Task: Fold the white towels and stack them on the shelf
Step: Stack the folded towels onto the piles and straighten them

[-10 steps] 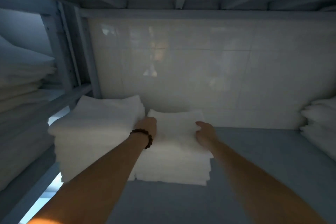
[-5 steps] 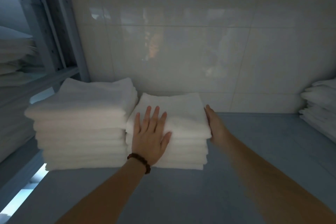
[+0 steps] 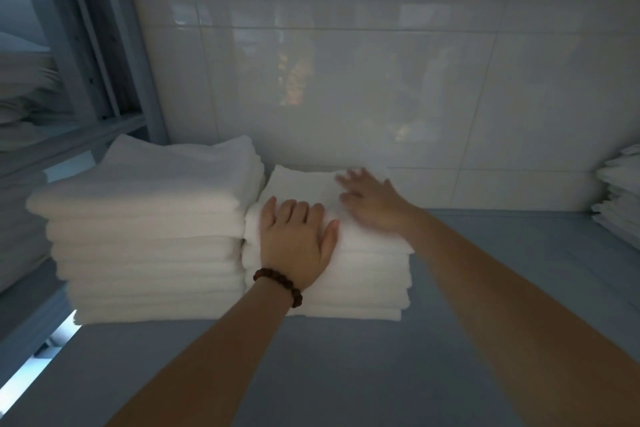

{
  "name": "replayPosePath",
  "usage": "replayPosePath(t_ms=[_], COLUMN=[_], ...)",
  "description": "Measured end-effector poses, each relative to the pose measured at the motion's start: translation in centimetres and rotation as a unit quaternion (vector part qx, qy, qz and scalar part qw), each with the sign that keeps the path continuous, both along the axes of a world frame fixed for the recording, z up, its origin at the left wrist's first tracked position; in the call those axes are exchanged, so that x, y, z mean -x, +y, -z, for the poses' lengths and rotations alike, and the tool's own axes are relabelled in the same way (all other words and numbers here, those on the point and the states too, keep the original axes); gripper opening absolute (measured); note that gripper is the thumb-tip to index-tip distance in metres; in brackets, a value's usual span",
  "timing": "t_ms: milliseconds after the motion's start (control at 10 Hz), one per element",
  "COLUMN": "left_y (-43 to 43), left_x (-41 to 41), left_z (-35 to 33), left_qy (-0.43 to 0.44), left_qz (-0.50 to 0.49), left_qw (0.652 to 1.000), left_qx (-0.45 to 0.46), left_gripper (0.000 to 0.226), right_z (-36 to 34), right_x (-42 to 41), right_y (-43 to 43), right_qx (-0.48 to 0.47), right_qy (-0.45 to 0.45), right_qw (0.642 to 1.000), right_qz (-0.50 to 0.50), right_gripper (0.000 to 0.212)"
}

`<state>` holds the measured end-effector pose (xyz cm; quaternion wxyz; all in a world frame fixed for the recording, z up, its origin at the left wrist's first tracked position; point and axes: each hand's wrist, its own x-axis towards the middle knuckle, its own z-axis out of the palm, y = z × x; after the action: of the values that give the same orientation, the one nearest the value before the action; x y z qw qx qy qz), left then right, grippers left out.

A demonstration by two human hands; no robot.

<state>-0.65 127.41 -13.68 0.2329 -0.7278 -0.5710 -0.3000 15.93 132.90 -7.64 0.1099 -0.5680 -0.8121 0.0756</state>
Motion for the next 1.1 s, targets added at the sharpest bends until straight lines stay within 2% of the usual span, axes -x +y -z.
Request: replayPosePath(t_ms=[100, 200, 300, 400, 500, 600, 700, 800, 900, 1000, 1100], left_y=[-0.8, -1.6, -1.9, -1.5, -1.5, -1.8, -1.9, -1.8, -1.0, 0.2, 1.0], left_x=[0.7, 1.6, 1.1, 0.6, 0.7, 0.5, -0.5, -2.6, -3.8, -3.8, -3.5], left_z=[1.0, 1.2, 0.7, 0.1, 0.0, -0.4, -1.1, -0.7, 0.4, 1.1, 1.3], left_qy=[-0.003, -0.003, 0.002, -0.007, -0.027, -0.026, -0.039, -0.019, 0.021, 0.042, 0.042], left_qz=[0.004, -0.013, -0.035, -0.051, -0.066, -0.076, -0.068, -0.009, 0.034, 0.024, 0.026], left_qw=[1.0, 1.0, 0.997, 0.993, 0.991, 0.989, 0.992, 0.998, 0.998, 0.999, 0.999], left_qx=[0.001, 0.015, 0.074, 0.107, 0.113, 0.124, 0.104, 0.062, 0.04, 0.024, -0.006], left_gripper=[0.05, 0.048, 0.055, 0.065, 0.07, 0.07, 0.066, 0.063, 0.063, 0.063, 0.062], right_z=[1.5, 0.8, -0.2, 1.0, 1.9, 0.8, -0.2, -0.6, 0.5, 3.4, 3.2], right_x=[1.9, -0.7, -1.5, 2.3, 3.2, 1.0, 0.4, -2.0, -4.4, -3.8, -4.0], right_y=[-0.3, -0.1, 1.1, 2.3, 4.3, 6.1, 6.1, 4.8, 1.4, 0.1, -1.4], right_qx=[0.074, 0.111, 0.091, 0.063, 0.068, 0.032, 0.023, 0.033, 0.059, 0.04, 0.047], right_qy=[-0.145, -0.176, -0.221, -0.197, -0.172, -0.211, -0.112, 0.191, 0.51, 0.509, 0.576], right_qw=[0.986, 0.978, 0.97, 0.974, 0.977, 0.977, 0.993, 0.98, 0.843, 0.848, 0.81], right_qz=[-0.03, 0.03, 0.052, -0.093, -0.107, -0.004, -0.024, 0.038, 0.164, 0.142, 0.095], right_gripper=[0.054, 0.058, 0.058, 0.052, 0.052, 0.053, 0.049, 0.05, 0.047, 0.024, 0.043])
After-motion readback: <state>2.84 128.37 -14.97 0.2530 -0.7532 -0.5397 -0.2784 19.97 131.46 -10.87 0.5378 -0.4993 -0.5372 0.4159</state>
